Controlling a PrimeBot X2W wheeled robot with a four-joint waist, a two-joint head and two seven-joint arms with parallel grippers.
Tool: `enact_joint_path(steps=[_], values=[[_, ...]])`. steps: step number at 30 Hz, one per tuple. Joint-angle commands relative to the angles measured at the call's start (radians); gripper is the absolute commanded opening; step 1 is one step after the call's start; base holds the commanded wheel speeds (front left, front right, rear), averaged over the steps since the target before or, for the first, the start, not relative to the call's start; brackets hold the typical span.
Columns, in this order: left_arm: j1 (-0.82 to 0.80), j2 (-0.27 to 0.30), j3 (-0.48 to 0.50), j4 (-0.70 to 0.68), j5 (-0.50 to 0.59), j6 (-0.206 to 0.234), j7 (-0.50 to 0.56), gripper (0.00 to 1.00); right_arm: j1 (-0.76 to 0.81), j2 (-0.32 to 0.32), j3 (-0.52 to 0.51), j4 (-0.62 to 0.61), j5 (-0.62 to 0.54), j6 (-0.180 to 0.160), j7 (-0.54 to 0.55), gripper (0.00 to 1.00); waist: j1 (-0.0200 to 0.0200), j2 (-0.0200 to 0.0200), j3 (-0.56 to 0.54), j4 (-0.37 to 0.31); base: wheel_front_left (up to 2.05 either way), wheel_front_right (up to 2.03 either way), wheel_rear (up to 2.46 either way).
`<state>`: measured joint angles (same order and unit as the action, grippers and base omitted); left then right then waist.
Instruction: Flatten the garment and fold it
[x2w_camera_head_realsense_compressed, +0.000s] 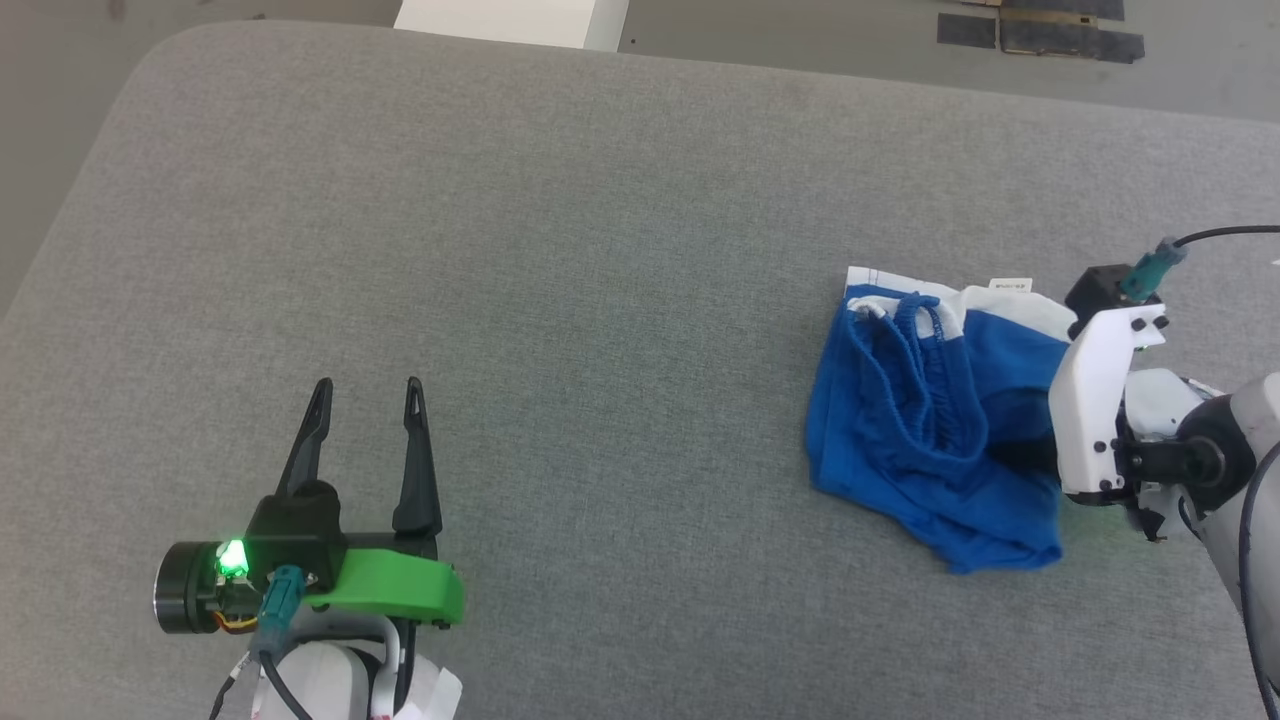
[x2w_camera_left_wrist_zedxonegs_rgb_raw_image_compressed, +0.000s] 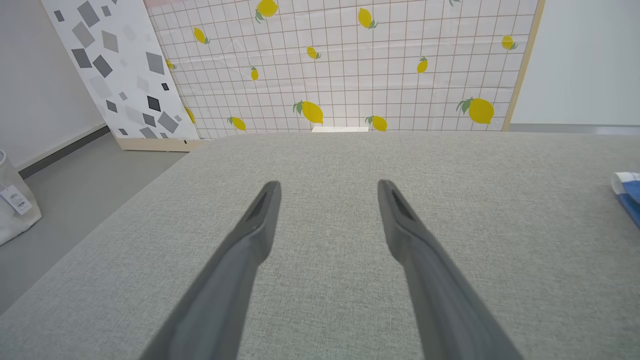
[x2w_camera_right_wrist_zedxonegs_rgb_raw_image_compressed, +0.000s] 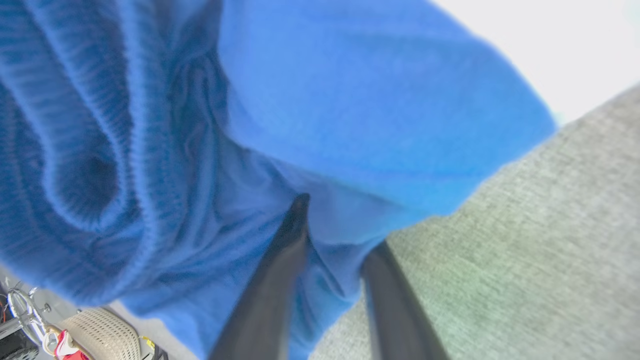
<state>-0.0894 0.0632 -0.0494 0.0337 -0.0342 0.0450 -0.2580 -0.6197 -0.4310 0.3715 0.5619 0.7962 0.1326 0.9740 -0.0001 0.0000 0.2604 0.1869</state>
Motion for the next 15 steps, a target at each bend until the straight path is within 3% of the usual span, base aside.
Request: enact_joint_path(steps=[1, 9, 15], values=[[-0.023, -0.006, 0.002, 0.003, -0.001, 0.002, -0.004, 1.0, 0.033, 0.021, 0.036, 0.026, 0.009, -0.002, -0.021, 0.0, 0.0001, 0.0, 0.001, -0.004, 0.0, 0.0, 0.0], [-0.01, -0.007, 0.012, 0.009, 0.007, -0.001, -0.004, 1.0, 0.017, -0.003, 0.119, -0.044, 0.074, -0.002, -0.122, 0.0, 0.0001, 0.0, -0.032, -0.04, 0.0, 0.0, 0.0], [0.033, -0.001, 0.037, 0.003, 0.008, 0.003, -0.004, 1.0, -0.01, -0.086, 0.225, -0.163, 0.095, -0.002, -0.187, 0.0, 0.0001, 0.0, -0.068, -0.124, 0.0, 0.0, 0.0]])
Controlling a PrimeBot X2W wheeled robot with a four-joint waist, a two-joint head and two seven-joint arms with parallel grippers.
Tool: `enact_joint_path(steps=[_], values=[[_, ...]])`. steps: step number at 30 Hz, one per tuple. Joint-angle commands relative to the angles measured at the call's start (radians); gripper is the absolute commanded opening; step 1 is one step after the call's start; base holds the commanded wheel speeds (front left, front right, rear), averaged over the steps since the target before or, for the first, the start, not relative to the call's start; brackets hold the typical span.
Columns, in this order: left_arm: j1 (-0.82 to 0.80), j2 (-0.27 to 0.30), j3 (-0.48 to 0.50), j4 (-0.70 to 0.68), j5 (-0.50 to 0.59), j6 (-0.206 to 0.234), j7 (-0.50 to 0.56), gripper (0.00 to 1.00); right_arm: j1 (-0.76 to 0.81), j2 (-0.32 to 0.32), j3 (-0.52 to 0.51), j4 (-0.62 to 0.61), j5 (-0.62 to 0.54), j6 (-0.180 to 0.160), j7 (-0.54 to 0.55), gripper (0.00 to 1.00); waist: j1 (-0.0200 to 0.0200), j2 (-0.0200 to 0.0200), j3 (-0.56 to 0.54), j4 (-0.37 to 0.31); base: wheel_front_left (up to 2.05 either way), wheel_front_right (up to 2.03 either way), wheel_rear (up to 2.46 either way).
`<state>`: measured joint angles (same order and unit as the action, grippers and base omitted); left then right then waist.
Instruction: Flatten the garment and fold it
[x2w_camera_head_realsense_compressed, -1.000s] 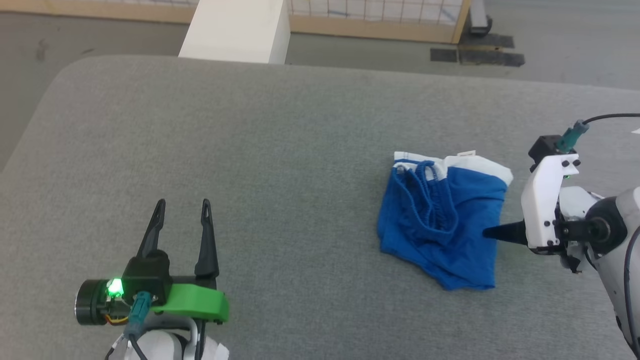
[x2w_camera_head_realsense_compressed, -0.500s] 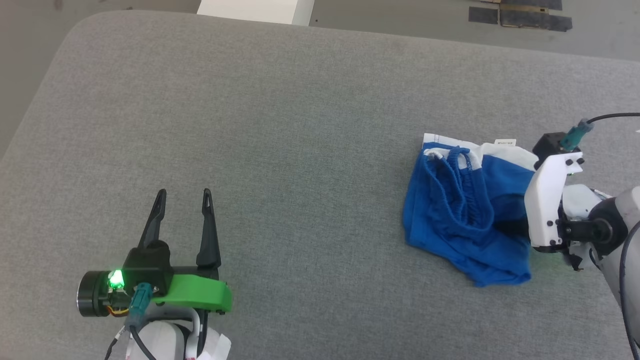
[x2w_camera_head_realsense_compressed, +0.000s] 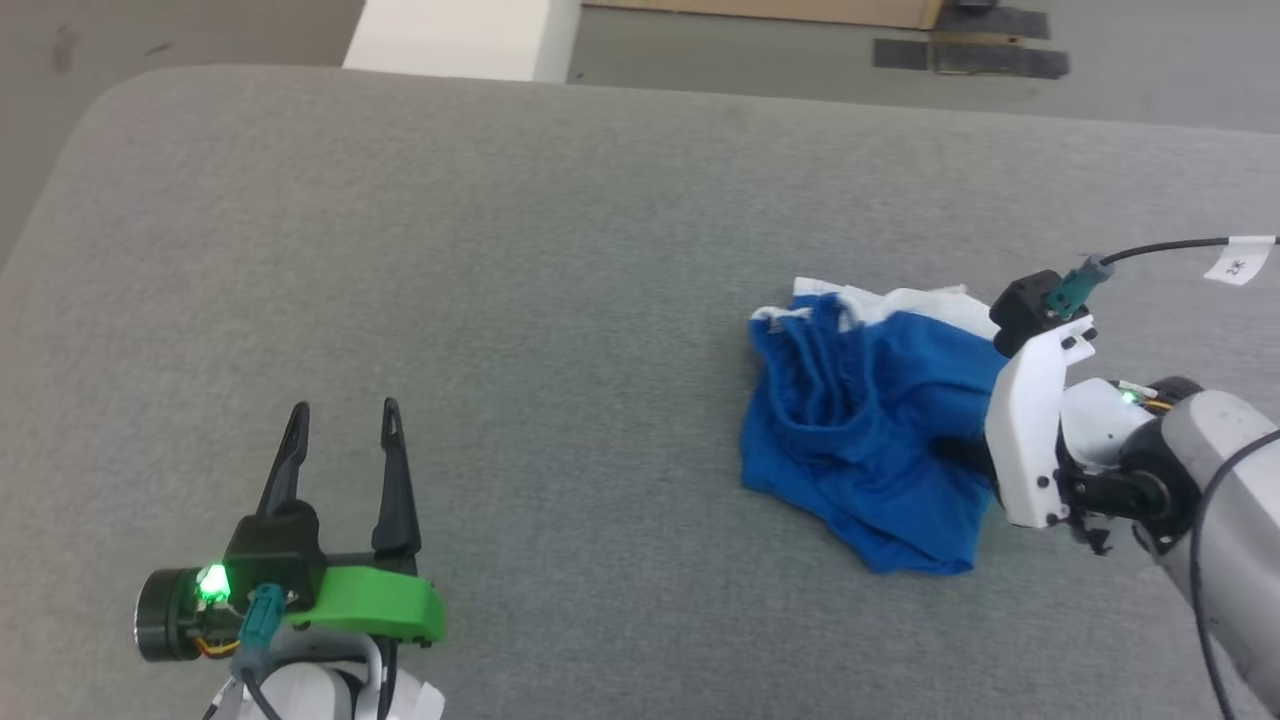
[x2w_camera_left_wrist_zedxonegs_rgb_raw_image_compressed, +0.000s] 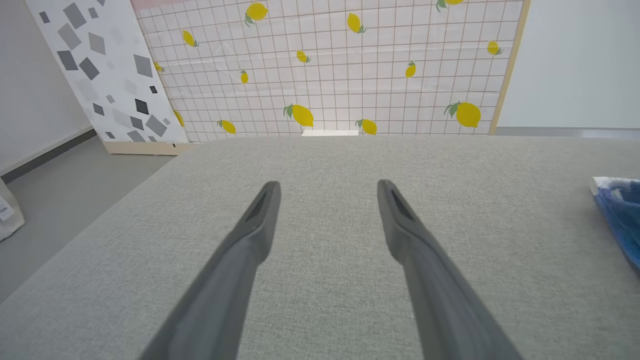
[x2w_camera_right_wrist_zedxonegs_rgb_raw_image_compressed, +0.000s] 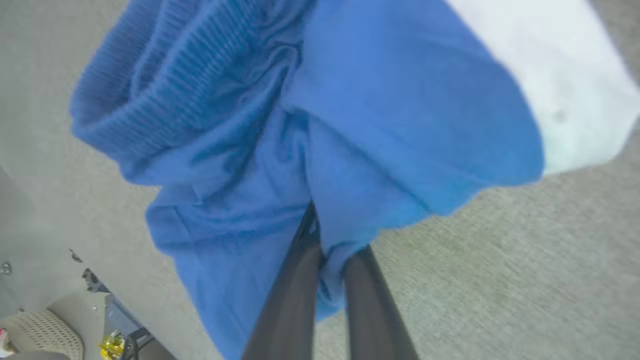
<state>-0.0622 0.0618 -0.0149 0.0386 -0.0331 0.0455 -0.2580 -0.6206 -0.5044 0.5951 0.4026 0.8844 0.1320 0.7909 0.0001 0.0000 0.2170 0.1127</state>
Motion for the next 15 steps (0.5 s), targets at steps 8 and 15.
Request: enact_joint_path(steps=[8, 15], values=[[0.011, 0.012, 0.038, -0.039, 0.008, 0.008, -0.004, 1.0, -0.103, -0.206, 0.158, -0.139, -0.05, -0.001, -0.013, 0.0, -0.0001, 0.0, 0.018, -0.214, 0.0, 0.0, 0.0], [-0.032, 0.032, 0.05, -0.074, 0.02, 0.006, -0.004, 1.0, -0.207, -0.355, 0.229, -0.146, -0.116, -0.001, -0.045, 0.0, -0.0001, 0.0, 0.106, -0.311, 0.0, 0.0, 0.0]])
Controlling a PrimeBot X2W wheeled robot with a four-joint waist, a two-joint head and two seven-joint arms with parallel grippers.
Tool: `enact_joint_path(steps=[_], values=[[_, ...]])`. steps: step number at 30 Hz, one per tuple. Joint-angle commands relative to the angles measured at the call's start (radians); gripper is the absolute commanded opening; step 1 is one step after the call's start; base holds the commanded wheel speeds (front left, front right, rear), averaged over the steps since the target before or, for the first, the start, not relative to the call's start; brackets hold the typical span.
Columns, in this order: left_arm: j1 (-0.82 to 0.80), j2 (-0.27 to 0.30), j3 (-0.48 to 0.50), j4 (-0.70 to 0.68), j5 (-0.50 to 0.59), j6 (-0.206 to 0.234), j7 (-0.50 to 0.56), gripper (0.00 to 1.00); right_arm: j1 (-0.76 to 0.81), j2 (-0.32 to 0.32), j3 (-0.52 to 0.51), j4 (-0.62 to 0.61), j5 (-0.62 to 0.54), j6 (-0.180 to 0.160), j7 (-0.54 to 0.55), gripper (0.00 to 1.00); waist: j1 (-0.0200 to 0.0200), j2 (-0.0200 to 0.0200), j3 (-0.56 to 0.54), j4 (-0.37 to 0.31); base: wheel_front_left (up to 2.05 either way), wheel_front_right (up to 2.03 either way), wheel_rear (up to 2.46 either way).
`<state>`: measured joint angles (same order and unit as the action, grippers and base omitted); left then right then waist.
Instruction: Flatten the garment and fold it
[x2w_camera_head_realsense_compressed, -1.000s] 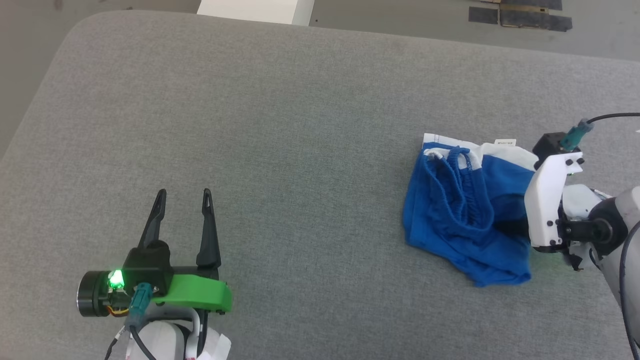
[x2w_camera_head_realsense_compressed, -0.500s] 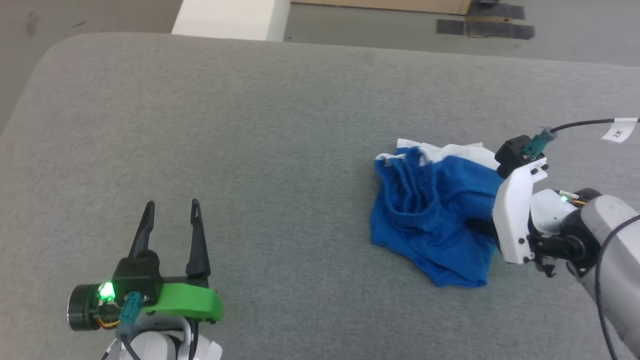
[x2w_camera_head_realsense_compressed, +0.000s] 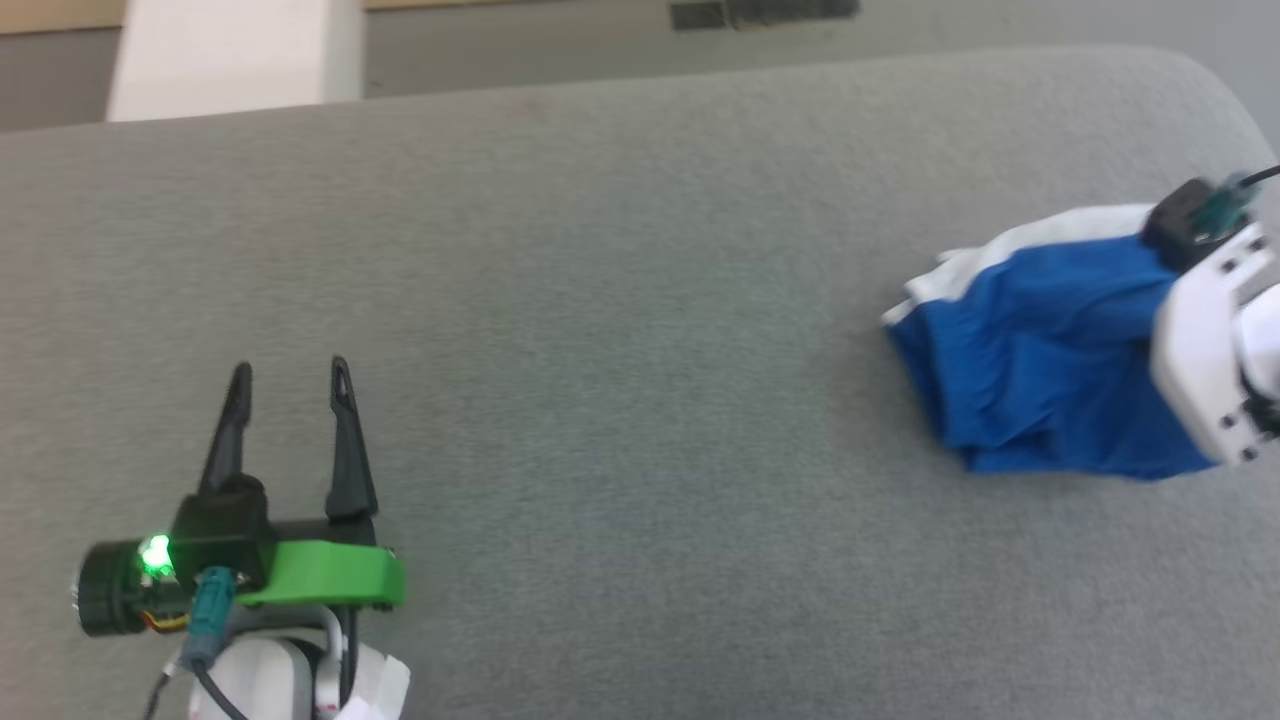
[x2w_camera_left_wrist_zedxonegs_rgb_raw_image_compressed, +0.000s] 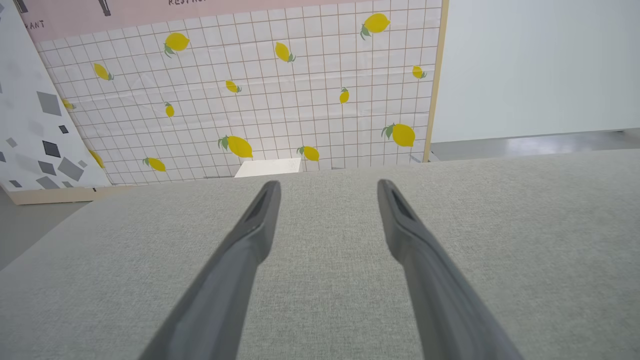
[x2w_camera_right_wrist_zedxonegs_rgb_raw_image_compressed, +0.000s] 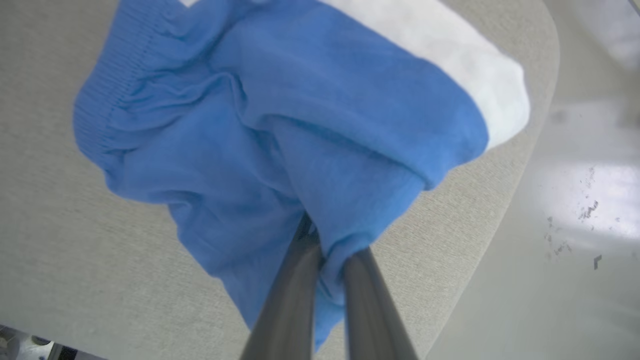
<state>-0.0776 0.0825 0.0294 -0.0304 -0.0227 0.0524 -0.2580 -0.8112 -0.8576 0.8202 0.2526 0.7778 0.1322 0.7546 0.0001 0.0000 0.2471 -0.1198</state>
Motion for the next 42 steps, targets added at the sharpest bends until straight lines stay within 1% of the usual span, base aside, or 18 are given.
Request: enact_joint_path(steps=[1, 6, 11, 17, 23, 24, 25, 29, 31, 33, 35, 37, 39, 42], values=[[-0.022, 0.015, 0.008, -0.009, 0.011, -0.001, -0.004, 1.0, -0.028, -0.014, 0.008, 0.012, -0.016, -0.002, -0.013, 0.0, -0.0001, 0.0, 0.088, -0.085, 0.0, 0.0, 0.0], [-0.049, 0.032, 0.008, -0.045, 0.022, 0.0, -0.004, 1.0, -0.098, -0.072, 0.032, 0.079, -0.082, -0.002, -0.036, 0.0, -0.0001, 0.0, 0.16, -0.106, 0.0, 0.0, 0.0], [-0.078, 0.045, 0.003, -0.083, 0.028, 0.002, -0.004, 1.0, -0.151, -0.084, -0.004, 0.202, -0.106, -0.002, -0.07, 0.0, -0.0001, 0.0, 0.227, -0.106, 0.0, 0.0, 0.0], [-0.118, 0.06, -0.007, -0.11, 0.03, 0.001, -0.004, 1.0, -0.198, -0.048, -0.069, 0.36, -0.138, -0.002, -0.127, 0.0, -0.0001, 0.0, 0.294, -0.081, 0.0, 0.0, 0.0], [-0.13, 0.062, -0.01, -0.119, 0.026, 0.01, -0.004, 1.0, -0.21, 0.026, -0.113, 0.513, -0.168, -0.002, -0.17, 0.0, -0.0001, 0.0, 0.311, -0.047, 0.0, 0.0, 0.0], [-0.128, 0.062, -0.009, -0.119, 0.025, 0.013, -0.004, 1.0, -0.211, 0.037, -0.119, 0.54, -0.179, -0.002, -0.178, 0.3, -0.0001, 0.0, 0.305, -0.043, 0.0, 0.0, 0.0], [-0.125, 0.061, -0.009, -0.117, 0.023, 0.015, -0.004, 1.0, -0.213, 0.044, -0.124, 0.559, -0.19, -0.002, -0.187, 1.0, -0.0001, 0.0, 0.298, -0.04, 0.0, 0.0, 0.0], [-0.109, 0.056, -0.008, -0.11, 0.018, 0.023, -0.004, 1.0, -0.219, 0.06, -0.141, 0.621, -0.232, -0.002, -0.251, 1.0, -0.0001, 0.0, 0.243, -0.028, 0.0, 0.0, 0.0], [-0.1, 0.054, -0.007, -0.105, 0.014, 0.025, -0.004, 1.0, -0.223, 0.051, -0.138, 0.631, -0.268, -0.002, -0.301, 1.0, -0.0001, 0.0, 0.206, -0.023, 0.0, 0.0, 0.0], [-0.086, 0.05, -0.005, -0.099, 0.011, 0.029, -0.004, 1.0, -0.228, 0.045, -0.146, 0.631, -0.298, -0.002, -0.379, 1.0, -0.0001, 0.0, 0.163, -0.018, 0.0, 0.0, 0.0], [-0.068, 0.045, -0.003, -0.096, 0.008, 0.033, -0.004, 1.0, -0.232, 0.044, -0.164, 0.624, -0.336, -0.002, -0.479, 1.0, -0.0001, 0.0, 0.12, -0.012, 0.0, 0.0, 0.0], [-0.047, 0.042, 0.001, -0.092, 0.005, 0.036, -0.004, 1.0, -0.233, 0.057, -0.213, 0.617, -0.364, -0.002, -0.603, 1.0, -0.0001, 0.0, 0.081, -0.006, 0.0, 0.0, 0.0], [-0.025, 0.039, 0.008, -0.086, -0.001, 0.038, -0.004, 1.0, -0.216, 0.098, -0.28, 0.618, -0.369, -0.002, -0.734, 1.0, -0.0001, 0.0, 0.042, 0.0, 0.0, 0.0, 0.0], [0.007, 0.033, 0.013, -0.075, -0.006, 0.038, -0.004, 1.0, -0.183, 0.156, -0.362, 0.618, -0.394, -0.002, -0.901, 1.0, -0.0001, 0.0, -0.016, 0.011, 0.0, 0.0, 0.0]])
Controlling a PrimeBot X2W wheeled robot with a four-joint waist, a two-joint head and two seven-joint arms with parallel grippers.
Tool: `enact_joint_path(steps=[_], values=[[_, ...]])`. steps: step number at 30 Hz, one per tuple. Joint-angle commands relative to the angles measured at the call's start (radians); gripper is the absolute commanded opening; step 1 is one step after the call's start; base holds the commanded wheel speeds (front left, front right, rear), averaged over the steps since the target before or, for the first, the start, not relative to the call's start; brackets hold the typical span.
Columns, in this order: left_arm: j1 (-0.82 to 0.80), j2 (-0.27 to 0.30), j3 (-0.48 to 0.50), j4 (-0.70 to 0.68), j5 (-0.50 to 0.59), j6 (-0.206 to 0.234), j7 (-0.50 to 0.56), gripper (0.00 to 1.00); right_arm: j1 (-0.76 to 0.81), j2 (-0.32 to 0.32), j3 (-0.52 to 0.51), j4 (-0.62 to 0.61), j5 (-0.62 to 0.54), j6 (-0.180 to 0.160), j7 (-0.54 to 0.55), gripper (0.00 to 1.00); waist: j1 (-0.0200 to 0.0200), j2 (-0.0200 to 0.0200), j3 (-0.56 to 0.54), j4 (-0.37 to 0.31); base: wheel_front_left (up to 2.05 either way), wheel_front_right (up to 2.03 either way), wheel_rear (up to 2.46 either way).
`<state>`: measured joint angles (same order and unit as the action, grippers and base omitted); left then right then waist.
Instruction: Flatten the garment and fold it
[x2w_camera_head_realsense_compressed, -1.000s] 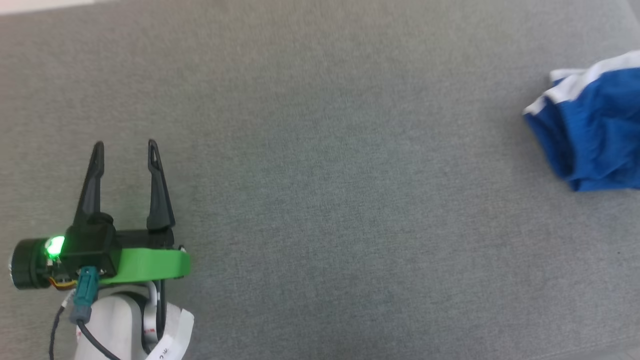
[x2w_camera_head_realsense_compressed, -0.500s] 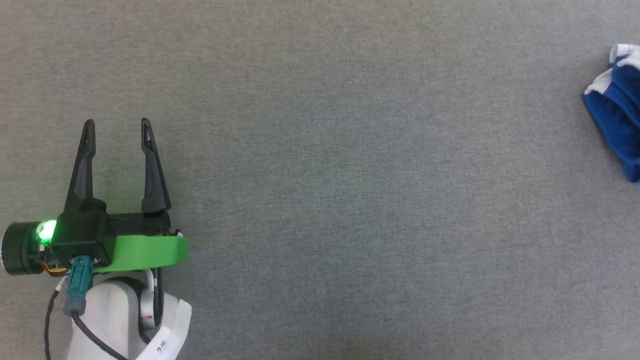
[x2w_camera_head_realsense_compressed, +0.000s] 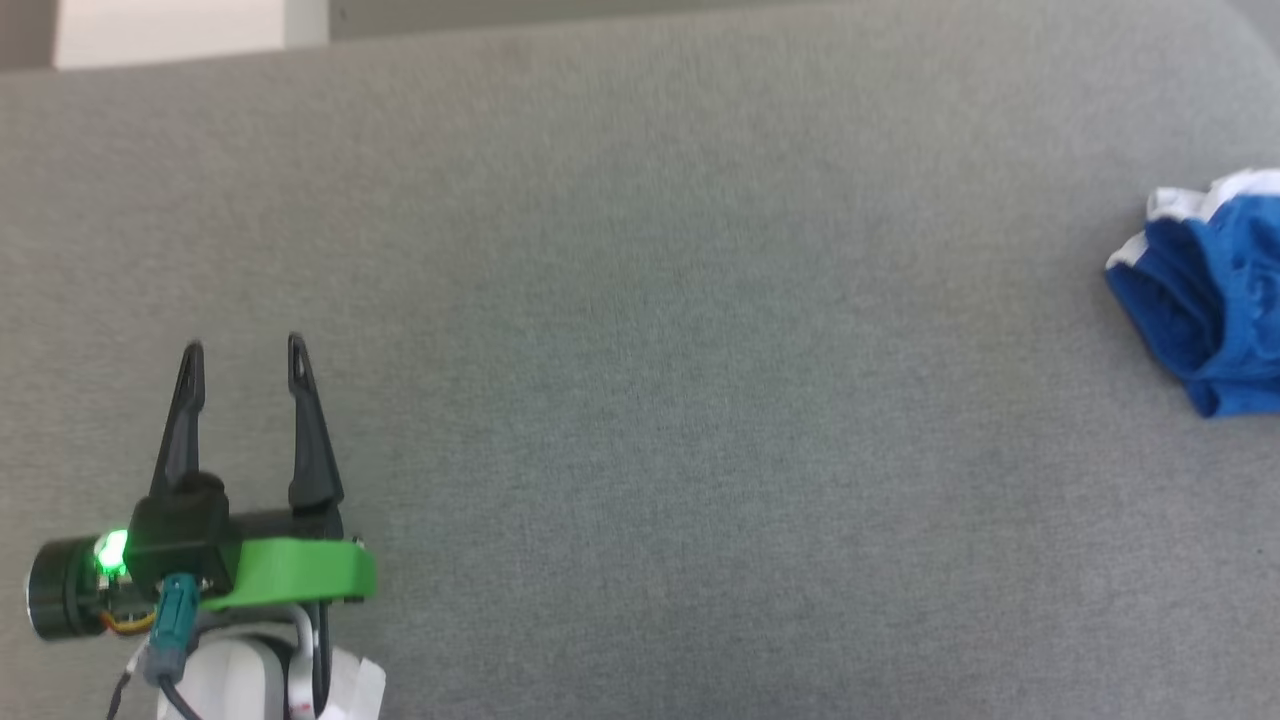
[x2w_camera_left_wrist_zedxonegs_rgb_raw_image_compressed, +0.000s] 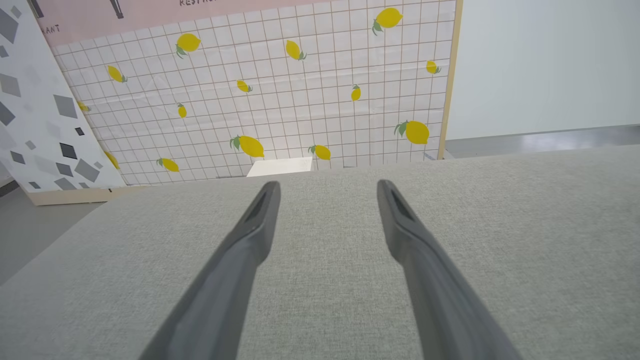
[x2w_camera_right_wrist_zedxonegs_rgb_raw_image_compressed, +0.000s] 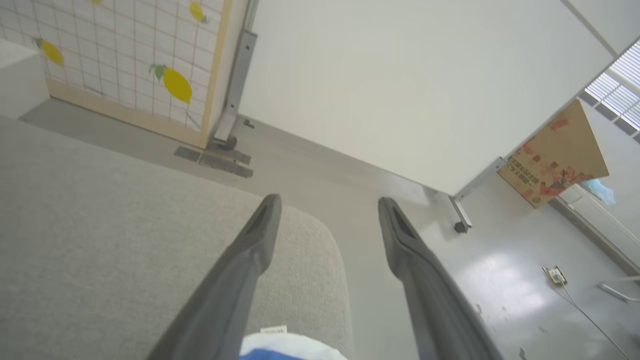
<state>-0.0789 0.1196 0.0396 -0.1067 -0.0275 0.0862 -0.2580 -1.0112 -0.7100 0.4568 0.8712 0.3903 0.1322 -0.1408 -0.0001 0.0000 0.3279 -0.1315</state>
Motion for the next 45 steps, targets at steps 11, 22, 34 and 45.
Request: enact_joint_path(steps=[11, 22, 34, 45], values=[[0.075, -0.012, 0.004, 0.063, -0.003, -0.013, -0.004, 1.0, 0.34, 0.261, -0.387, -0.406, -0.169, -0.002, -0.121, 1.0, 0.0001, 0.0, -0.235, 0.091, 0.0, 0.0, 0.0], [0.112, -0.025, -0.003, 0.117, -0.01, -0.044, -0.004, 1.0, 0.763, 0.512, -0.531, -0.724, -0.254, -0.002, -0.121, 1.0, 0.0001, 0.0, -0.324, 0.137, 0.0, 0.0, 0.0], [0.153, -0.042, -0.035, 0.171, -0.006, -0.064, -0.004, 1.0, 1.05, 0.647, -0.559, -0.779, -0.272, -0.002, -0.121, 1.0, 0.0001, 0.0, -0.382, 0.168, 0.0, 0.0, 0.0], [0.152, -0.049, -0.028, 0.176, -0.016, -0.076, -0.004, 1.0, 1.085, 0.658, -0.558, -0.793, -0.284, -0.002, -0.121, 1.0, 0.0001, 0.0, -0.377, 0.166, 0.0, 0.0, 0.0]])
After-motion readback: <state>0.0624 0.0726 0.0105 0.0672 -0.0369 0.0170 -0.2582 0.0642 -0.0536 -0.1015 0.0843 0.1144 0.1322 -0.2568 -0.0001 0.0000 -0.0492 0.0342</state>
